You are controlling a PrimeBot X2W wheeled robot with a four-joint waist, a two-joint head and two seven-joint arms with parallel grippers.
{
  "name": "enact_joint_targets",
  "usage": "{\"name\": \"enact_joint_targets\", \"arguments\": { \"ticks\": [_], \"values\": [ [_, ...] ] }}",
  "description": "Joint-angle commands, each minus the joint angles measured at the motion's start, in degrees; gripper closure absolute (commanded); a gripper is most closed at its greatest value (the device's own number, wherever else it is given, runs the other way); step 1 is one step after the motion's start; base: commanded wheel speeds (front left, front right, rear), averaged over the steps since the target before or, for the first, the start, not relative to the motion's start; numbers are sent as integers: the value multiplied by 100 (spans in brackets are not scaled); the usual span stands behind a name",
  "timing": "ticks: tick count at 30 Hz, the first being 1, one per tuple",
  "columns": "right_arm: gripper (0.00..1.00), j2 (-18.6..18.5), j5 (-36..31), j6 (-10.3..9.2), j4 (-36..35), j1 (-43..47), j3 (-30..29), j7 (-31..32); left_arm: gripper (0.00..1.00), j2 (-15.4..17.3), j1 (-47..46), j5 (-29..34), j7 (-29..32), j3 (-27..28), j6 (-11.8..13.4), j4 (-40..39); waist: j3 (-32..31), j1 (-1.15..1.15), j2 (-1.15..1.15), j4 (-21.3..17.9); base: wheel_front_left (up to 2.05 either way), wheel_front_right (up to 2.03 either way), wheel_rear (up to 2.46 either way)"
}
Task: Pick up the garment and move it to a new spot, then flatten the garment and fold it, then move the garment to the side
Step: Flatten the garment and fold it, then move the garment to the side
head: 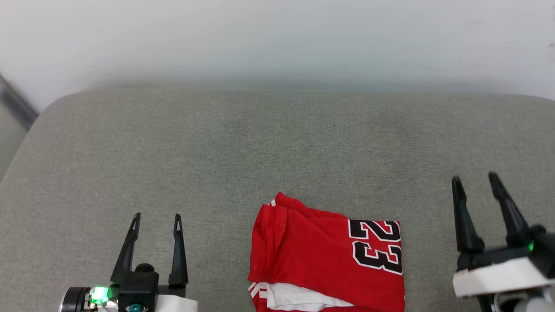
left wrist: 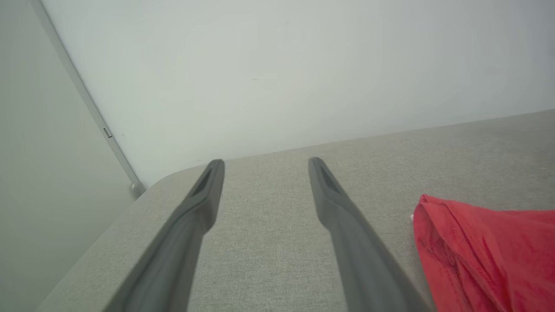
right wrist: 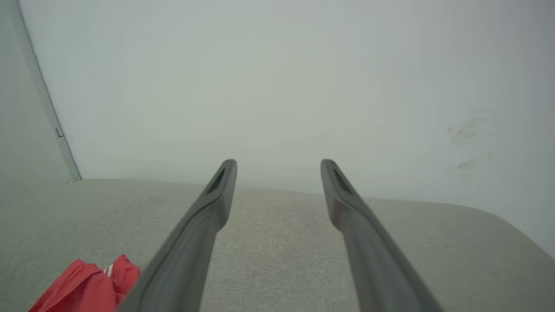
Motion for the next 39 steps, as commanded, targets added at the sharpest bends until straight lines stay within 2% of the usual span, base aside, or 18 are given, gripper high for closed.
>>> {"name": "enact_joint_targets", "arguments": {
  "ticks": [1, 10, 16, 22, 27, 30, 35, 39],
  "values": [
    [0, 108, -60, -5, -89, 249, -91, -5, 0, 8, 63, -13, -12, 36, -17, -27, -29, 0, 0, -1, 0, 0, 0],
    [0, 486, -107, -5, -343, 1193, -274, -7, 0, -17, 267, -26, -12, 121, -140, -43, -152, 0, 0, 2, 0, 0, 0],
    [0, 579, -130, -5, -381, 1517, -358, -7, 0, -43, 403, -43, -12, 159, -218, 16, -234, 0, 0, 12, 0, 0, 0],
    [0, 616, -114, -5, -331, 1482, -444, -8, 0, -81, 488, -9, -12, 186, -293, 57, -275, 0, 0, 13, 0, 0, 0],
    [0, 600, -200, -5, -493, 1118, -506, -7, 0, -118, 481, 1, -12, 232, -311, 85, -280, 0, 0, 17, 0, 0, 0],
    [0, 399, -248, -5, -650, 689, -519, -7, 0, -148, 473, 1, -12, 265, -314, 106, -274, 0, 0, 14, 0, 0, 0],
    [0, -151, -243, -5, -741, -266, -290, -4, 0, -188, 458, 2, -12, 288, -356, 139, -272, 0, 0, 25, 0, 0, 0],
    [0, -815, -57, -5, -580, -1034, 143, 634, 0, -214, 391, 21, -12, 281, -399, 163, -249, 0, 0, 65, 0, 0, 0]
  ]
}}
